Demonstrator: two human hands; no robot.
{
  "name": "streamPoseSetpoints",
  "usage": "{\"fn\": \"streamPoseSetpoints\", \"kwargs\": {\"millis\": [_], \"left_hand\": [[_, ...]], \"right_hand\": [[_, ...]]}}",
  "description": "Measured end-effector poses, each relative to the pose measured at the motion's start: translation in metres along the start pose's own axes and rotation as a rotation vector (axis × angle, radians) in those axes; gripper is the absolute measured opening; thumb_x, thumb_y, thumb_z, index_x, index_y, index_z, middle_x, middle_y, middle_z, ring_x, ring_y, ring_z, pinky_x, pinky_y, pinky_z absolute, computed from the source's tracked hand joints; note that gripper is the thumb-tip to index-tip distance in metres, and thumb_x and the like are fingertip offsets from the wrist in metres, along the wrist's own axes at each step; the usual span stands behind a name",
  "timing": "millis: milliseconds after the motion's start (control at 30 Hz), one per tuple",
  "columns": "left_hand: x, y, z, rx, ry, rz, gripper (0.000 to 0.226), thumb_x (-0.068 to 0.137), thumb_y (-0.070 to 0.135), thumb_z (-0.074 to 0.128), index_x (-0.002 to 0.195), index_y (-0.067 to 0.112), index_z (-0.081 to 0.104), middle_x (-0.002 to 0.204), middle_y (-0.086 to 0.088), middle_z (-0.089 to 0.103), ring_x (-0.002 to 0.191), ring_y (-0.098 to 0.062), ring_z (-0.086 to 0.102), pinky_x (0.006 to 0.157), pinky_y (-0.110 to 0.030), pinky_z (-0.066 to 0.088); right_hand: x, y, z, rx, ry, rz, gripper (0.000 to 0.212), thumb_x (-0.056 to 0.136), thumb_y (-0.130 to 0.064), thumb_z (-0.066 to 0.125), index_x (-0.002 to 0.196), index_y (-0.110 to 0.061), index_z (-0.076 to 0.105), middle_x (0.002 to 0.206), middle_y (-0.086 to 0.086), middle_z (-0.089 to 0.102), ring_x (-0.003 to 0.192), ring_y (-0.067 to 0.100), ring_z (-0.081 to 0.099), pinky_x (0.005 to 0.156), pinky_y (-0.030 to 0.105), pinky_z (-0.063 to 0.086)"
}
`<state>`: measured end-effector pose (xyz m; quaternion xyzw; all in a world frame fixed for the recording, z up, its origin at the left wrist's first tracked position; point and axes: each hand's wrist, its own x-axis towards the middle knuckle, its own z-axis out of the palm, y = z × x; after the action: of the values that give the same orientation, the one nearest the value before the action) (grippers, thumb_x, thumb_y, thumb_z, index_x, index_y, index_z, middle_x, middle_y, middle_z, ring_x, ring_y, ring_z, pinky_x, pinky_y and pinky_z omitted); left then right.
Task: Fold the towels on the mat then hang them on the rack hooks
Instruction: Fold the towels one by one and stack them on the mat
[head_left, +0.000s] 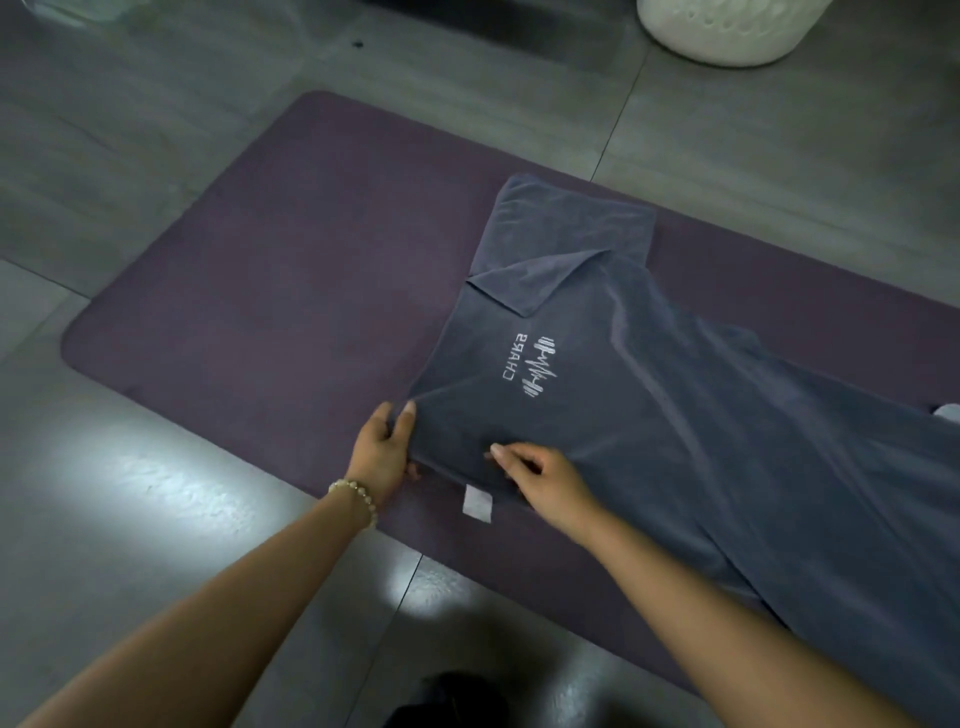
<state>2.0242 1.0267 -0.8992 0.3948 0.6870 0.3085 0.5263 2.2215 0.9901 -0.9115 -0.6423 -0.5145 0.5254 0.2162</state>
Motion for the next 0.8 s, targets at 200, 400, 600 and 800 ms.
{"fn": "streamPoseSetpoints", "kwargs": {"millis": [200,400,600,800], "left_hand": [[0.013,-0.01,-0.046,0.376,0.116,0.011,0.027,0.093,0.027,0.058,0.075,0.009,0.05,0.068,-0.007,0.05,0.066,-0.023,0.046,0.055,-0.031,0.036],[0.0,0.001,-0.018,0.115,-0.065,-0.141,0.027,0.088,0.032,0.065,0.1,0.008,0.066,0.09,-0.002,0.067,0.078,-0.014,0.062,0.066,-0.018,0.047],[-0.012,0.043,0.042,-0.192,-0.237,-0.114,0.024,0.091,0.026,0.062,0.109,0.011,0.065,0.102,-0.007,0.071,0.093,-0.021,0.068,0.074,-0.023,0.057],[-0.048,0.083,0.137,-0.092,-0.635,0.019,0.027,0.098,0.022,0.05,0.121,0.01,0.057,0.116,-0.005,0.067,0.105,-0.016,0.065,0.09,-0.025,0.053]], "right_hand": [[-0.008,0.022,-0.042,-0.25,0.126,-0.072,0.024,0.092,-0.025,0.061,0.113,-0.013,0.067,0.121,0.001,0.058,0.112,0.017,0.056,0.097,0.017,0.037],[-0.034,0.064,-0.082,-0.631,-0.007,0.049,0.059,0.095,-0.045,0.051,0.148,-0.029,0.032,0.16,-0.008,0.01,0.147,0.013,0.006,0.119,0.028,0.009],[-0.049,0.065,-0.117,-0.651,-0.057,0.088,0.063,0.095,-0.05,0.045,0.15,-0.032,0.022,0.16,-0.012,0.001,0.147,0.012,0.002,0.12,0.03,0.009],[-0.079,0.079,-0.208,-0.686,0.039,0.151,0.059,0.096,-0.045,0.048,0.149,-0.031,0.027,0.159,-0.01,0.01,0.146,0.016,0.016,0.118,0.03,0.016]]}}
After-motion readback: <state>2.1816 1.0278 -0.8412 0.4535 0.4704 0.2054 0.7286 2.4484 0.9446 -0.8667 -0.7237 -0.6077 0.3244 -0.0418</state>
